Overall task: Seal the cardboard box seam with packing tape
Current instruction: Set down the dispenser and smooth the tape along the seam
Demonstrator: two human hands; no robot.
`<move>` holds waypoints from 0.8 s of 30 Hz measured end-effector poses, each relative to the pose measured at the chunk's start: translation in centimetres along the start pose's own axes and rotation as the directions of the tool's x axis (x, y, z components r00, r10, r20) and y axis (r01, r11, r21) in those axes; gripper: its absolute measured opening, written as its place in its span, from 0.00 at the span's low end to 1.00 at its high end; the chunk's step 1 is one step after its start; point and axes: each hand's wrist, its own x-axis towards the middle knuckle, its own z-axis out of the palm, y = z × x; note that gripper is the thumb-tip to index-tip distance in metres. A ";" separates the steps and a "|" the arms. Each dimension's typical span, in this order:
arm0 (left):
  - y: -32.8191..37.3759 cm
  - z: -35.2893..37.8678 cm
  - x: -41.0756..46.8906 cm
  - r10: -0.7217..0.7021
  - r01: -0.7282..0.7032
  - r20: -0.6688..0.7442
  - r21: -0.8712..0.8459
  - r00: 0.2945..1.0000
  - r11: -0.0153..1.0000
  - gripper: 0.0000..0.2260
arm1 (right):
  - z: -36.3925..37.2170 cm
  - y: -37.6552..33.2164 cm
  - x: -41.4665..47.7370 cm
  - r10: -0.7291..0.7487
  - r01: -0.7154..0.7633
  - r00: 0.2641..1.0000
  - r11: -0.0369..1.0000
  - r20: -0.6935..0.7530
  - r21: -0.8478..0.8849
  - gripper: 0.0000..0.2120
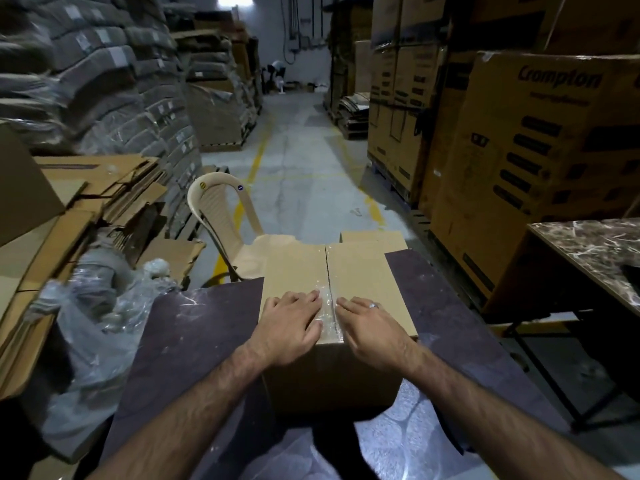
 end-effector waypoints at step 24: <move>-0.2 0.7 1.2 -0.043 0.046 0.040 -0.079 0.998 0.996 0.22 | -0.5 0.3 2.4 0.059 -0.058 0.996 0.998 0.074 -0.021 0.23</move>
